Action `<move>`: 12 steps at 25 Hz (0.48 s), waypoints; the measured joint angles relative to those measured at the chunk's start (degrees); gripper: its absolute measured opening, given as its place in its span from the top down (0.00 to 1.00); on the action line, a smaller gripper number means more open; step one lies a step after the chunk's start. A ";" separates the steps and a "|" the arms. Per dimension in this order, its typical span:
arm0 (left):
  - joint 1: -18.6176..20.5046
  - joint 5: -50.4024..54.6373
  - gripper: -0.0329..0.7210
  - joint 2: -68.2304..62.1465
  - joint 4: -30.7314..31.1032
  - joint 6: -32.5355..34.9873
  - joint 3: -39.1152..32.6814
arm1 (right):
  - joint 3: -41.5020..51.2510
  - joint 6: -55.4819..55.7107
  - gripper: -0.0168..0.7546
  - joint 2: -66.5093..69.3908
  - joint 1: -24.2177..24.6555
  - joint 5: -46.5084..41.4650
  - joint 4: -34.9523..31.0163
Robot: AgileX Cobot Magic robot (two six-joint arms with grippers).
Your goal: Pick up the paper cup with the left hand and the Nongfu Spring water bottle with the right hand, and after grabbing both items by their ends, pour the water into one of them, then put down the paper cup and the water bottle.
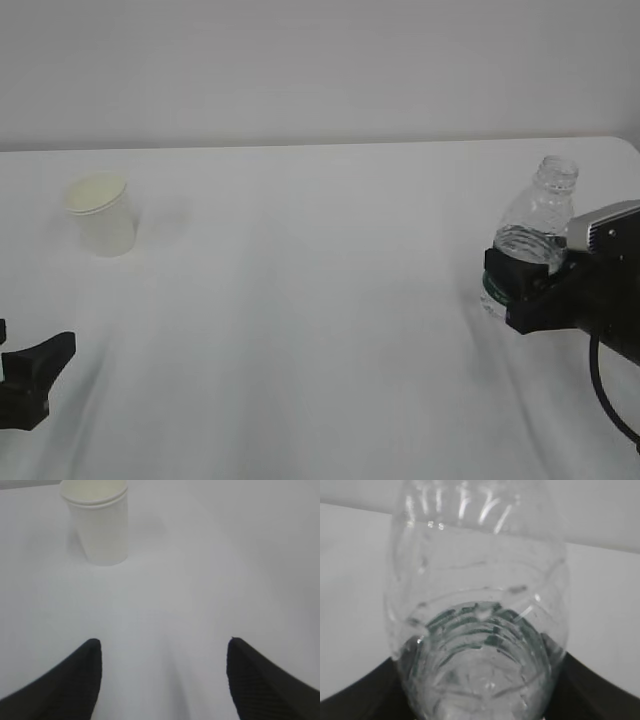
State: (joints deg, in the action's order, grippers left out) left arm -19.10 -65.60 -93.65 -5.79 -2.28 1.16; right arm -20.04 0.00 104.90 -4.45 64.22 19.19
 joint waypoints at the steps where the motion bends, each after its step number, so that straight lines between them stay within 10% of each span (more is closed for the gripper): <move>1: 0.00 0.00 0.22 0.00 0.09 0.00 0.35 | 0.10 0.00 0.36 -0.76 0.00 0.00 0.00; 12: 0.00 0.00 0.22 0.00 0.56 0.00 4.71 | 0.23 -0.39 0.36 -8.28 0.00 -3.43 0.00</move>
State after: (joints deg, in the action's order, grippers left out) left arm -19.10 -65.60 -93.65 -5.23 -2.28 5.87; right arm -19.81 -0.39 96.62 -4.45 60.79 19.19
